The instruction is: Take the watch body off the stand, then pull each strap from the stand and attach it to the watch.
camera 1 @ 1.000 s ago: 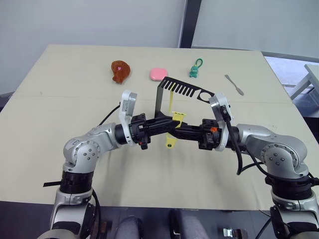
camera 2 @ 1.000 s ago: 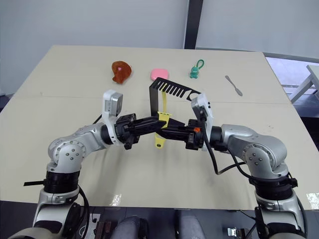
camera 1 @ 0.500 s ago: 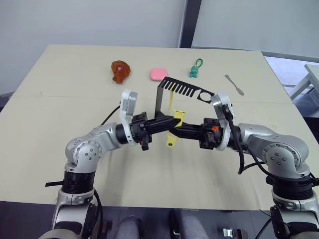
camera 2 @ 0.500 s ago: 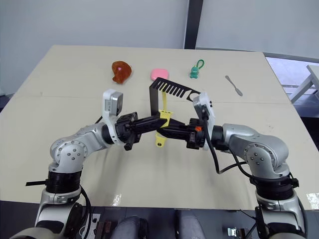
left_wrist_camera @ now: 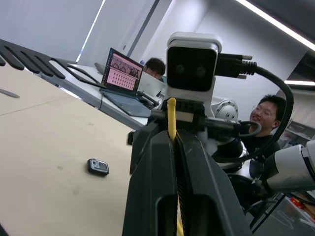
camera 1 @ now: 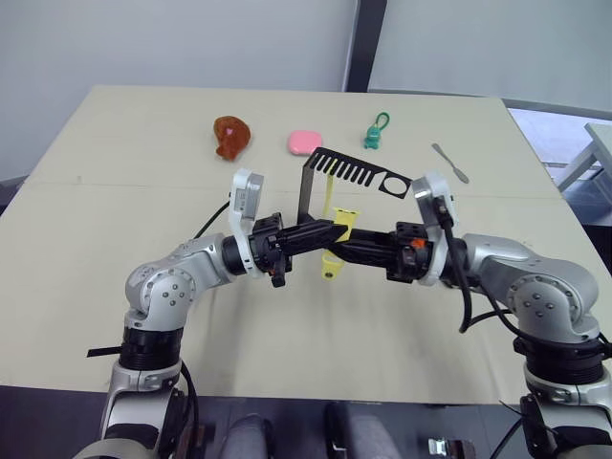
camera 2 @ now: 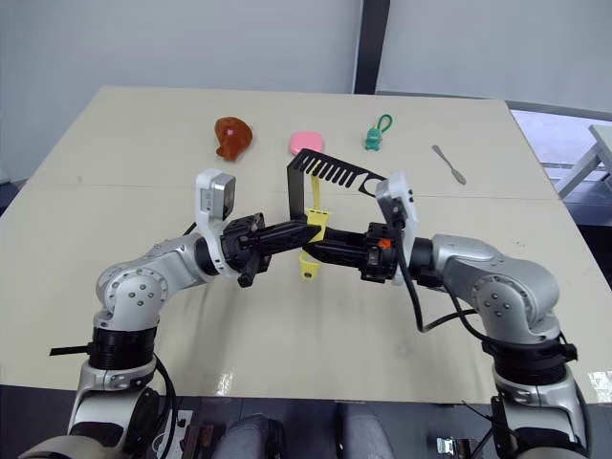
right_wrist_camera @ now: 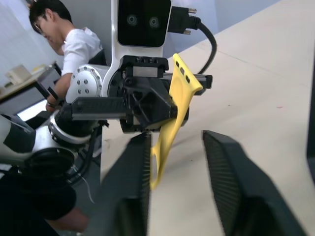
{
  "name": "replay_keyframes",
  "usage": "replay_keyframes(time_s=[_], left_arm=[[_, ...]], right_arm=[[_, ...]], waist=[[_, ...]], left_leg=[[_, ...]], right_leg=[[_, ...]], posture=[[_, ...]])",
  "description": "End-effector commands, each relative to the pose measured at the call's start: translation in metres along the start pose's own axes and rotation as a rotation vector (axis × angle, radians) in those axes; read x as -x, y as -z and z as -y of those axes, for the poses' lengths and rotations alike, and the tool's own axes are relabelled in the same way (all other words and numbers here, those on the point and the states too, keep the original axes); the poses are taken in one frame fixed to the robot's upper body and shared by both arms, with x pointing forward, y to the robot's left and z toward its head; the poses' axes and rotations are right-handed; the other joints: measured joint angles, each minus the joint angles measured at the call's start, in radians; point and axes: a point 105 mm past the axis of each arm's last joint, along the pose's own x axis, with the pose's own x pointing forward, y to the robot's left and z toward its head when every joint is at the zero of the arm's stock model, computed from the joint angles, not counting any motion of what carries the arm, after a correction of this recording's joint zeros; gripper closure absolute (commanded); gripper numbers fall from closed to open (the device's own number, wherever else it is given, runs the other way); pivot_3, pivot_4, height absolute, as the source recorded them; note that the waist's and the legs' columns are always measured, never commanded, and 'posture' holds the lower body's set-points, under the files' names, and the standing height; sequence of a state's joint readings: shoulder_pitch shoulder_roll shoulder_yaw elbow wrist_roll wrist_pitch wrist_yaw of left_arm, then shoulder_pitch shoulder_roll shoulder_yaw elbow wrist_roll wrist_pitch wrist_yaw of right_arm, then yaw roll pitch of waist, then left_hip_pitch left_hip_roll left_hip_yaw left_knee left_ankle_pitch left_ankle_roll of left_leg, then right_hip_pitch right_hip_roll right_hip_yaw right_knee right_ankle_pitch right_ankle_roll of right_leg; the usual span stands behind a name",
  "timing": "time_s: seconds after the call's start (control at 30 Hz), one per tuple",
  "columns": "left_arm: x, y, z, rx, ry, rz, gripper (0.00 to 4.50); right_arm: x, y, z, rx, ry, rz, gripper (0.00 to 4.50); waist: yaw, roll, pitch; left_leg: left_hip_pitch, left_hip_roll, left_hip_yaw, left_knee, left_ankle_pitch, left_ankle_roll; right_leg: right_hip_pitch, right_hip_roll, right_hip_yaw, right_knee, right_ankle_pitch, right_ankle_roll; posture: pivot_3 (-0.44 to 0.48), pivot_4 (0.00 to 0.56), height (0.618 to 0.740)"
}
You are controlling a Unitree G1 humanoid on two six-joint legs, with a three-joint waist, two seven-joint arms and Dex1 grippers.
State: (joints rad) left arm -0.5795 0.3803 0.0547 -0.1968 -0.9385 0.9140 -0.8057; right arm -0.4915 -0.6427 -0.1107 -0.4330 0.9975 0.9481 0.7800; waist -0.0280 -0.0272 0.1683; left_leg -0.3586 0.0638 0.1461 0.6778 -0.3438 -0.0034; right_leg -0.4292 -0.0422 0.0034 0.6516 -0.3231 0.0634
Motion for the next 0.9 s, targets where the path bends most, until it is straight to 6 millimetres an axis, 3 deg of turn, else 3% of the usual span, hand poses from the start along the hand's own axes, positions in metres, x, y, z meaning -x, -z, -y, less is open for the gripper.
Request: replay_keyframes(time_s=[0.03,0.1,0.13,0.43,0.57,0.7,0.9], left_arm=[[0.005,0.0,0.012,-0.087,0.027,-0.074,4.5],[0.011,0.005,0.012,-0.136,0.014,-0.142,4.5],[0.014,0.008,0.012,-0.165,0.01,-0.176,4.5],[0.032,0.043,0.002,-0.404,0.044,-0.466,4.5],[0.032,0.053,-0.001,-0.437,0.083,-0.505,4.5],[0.027,0.055,-0.003,-0.449,0.098,-0.504,4.5],[0.025,0.056,-0.006,-0.454,0.091,-0.498,4.5]], right_arm=[[0.017,-0.009,-0.004,0.151,0.138,0.036,1.16],[0.031,-0.002,0.001,0.207,0.268,0.026,0.26],[0.038,0.004,0.001,0.215,0.318,0.01,0.06],[0.128,0.066,-0.005,0.167,0.8,-0.143,0.06],[0.163,0.086,-0.014,0.125,0.967,-0.189,0.06],[0.178,0.099,-0.017,0.093,1.044,-0.198,0.06],[0.182,0.111,0.003,0.068,1.096,-0.184,0.06]], waist=[[0.0,0.0,0.0],[0.001,0.0,0.0],[0.001,0.0,0.0],[0.004,0.0,0.0],[-0.001,0.0,0.0],[-0.004,0.0,0.0],[-0.001,0.001,0.0]], left_leg=[[0.0,0.0,0.0,-0.001,0.0,0.0],[0.0,0.0,0.0,-0.003,0.0,0.0],[0.0,-0.001,0.0,-0.004,0.0,0.0],[0.001,-0.001,0.001,-0.011,0.001,-0.001],[0.003,-0.002,0.003,-0.011,0.002,0.0],[0.005,-0.002,0.003,-0.011,0.003,-0.001],[0.005,-0.002,0.003,-0.012,0.004,-0.001]], right_leg=[[0.0,0.0,0.0,-0.001,0.0,0.0],[0.0,0.0,0.0,-0.003,0.0,0.0],[0.0,0.0,0.0,-0.004,0.0,0.001],[0.001,0.001,0.001,-0.01,0.0,0.001],[0.002,0.001,0.002,-0.008,0.001,0.001],[0.003,0.001,0.003,-0.006,0.002,0.001],[0.003,0.001,0.003,-0.006,0.002,0.0]], posture=[[0.0,0.15,0.74],[0.0,0.15,0.74],[0.0,0.15,0.74],[0.0,0.15,0.74],[0.0,0.15,0.74],[0.0,0.15,0.74],[0.0,0.15,0.74]])
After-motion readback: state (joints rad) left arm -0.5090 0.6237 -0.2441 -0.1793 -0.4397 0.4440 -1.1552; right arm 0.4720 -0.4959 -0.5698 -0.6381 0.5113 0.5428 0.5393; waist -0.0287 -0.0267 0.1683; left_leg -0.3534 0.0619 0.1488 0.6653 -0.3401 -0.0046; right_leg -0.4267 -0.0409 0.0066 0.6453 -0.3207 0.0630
